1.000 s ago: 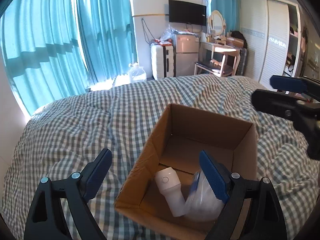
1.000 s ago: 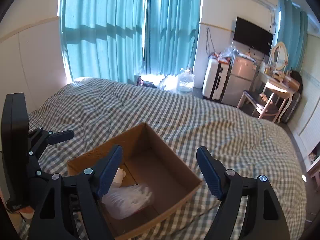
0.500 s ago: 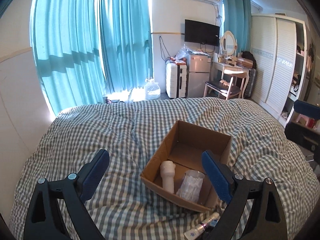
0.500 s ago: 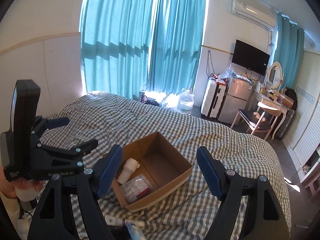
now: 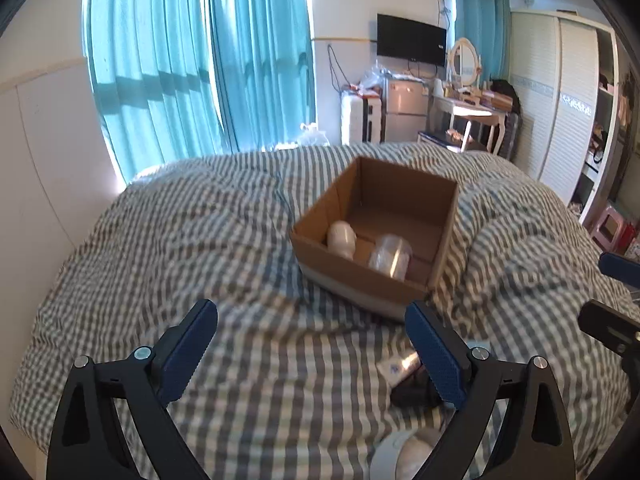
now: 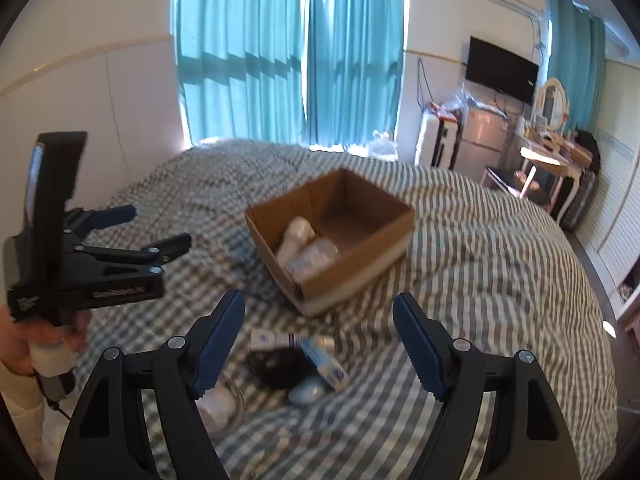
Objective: Organize objects
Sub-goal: 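Grasp the round white mirror with the left tool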
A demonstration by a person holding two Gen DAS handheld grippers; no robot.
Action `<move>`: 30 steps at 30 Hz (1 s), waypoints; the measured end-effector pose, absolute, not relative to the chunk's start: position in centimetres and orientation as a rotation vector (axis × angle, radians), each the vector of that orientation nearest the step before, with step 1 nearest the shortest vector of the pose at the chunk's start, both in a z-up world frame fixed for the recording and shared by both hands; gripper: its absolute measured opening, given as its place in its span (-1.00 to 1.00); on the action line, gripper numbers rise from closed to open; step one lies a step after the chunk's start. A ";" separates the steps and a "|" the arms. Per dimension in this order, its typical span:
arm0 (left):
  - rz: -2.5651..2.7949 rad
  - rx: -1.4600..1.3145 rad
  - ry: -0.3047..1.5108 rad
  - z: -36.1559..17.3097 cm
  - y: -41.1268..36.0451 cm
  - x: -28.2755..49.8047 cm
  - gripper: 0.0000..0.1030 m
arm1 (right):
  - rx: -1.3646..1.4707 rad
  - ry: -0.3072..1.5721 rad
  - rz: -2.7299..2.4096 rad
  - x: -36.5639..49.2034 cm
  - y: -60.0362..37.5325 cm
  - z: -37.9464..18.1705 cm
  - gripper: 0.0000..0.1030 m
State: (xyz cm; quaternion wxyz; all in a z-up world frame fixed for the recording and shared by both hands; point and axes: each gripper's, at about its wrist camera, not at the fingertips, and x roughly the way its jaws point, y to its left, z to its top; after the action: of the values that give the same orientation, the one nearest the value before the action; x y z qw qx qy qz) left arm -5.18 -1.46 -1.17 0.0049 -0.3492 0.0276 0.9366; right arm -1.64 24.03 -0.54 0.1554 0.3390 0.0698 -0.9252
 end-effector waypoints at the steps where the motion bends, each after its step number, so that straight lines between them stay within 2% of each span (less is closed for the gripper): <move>1: 2.922 -1.110 0.076 -1.9 -1.4 -4.7 0.89 | 0.999 0.195 -2.654 -1.4 24.2 -1.5 0.49; 6: 2.831 -1.216 0.138 -5.8 0.2 -2.6 0.89 | 1.093 0.143 -2.648 -0.4 24.8 -5.1 0.49; 14: 2.741 -1.326 0.233 -10.9 1.4 -1.0 0.85 | 1.160 0.144 -2.634 -0.6 24.3 -7.0 0.49; 15: 2.727 -1.335 0.226 -11.2 1.4 -1.0 0.70 | 1.162 0.140 -2.634 -0.6 24.3 -7.1 0.49; 16: 2.710 -1.342 0.217 -11.4 1.4 -1.1 0.43 | 1.162 0.135 -2.632 -0.5 24.3 -7.2 0.49; 17: 2.687 -1.353 0.210 -11.6 1.5 -1.1 0.27 | 1.163 0.131 -2.627 -0.5 24.3 -7.3 0.49; 18: 2.667 -1.364 0.210 -11.8 1.6 -1.2 -0.06 | 1.166 0.128 -2.625 -0.5 24.2 -7.3 0.49; 19: 2.650 -1.368 0.214 -12.0 1.8 -1.1 -0.27 | 1.168 0.121 -2.623 -0.4 24.1 -7.4 0.49; 21: 2.622 -1.355 0.206 -12.1 2.1 -1.0 -0.42 | 1.169 0.090 -2.617 -0.5 24.1 -7.6 0.49; 22: 2.611 -1.348 0.200 -12.1 2.2 -0.9 -0.58 | 1.172 0.085 -2.613 -0.5 24.1 -7.6 0.49; 25: 2.605 -1.329 0.191 -11.9 2.6 -0.7 -0.77 | 1.173 0.089 -2.614 -0.4 23.9 -7.6 0.49; 30: 2.634 -1.276 0.170 -10.7 2.3 -0.3 -0.79 | 1.163 0.080 -2.617 -0.3 23.9 -7.5 0.49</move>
State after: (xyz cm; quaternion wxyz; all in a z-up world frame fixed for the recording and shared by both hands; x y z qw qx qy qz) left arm -0.33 2.34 -10.69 0.1049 -0.4328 0.0576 0.8935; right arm -0.29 23.90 -7.48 0.1377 0.4021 0.0275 -0.9048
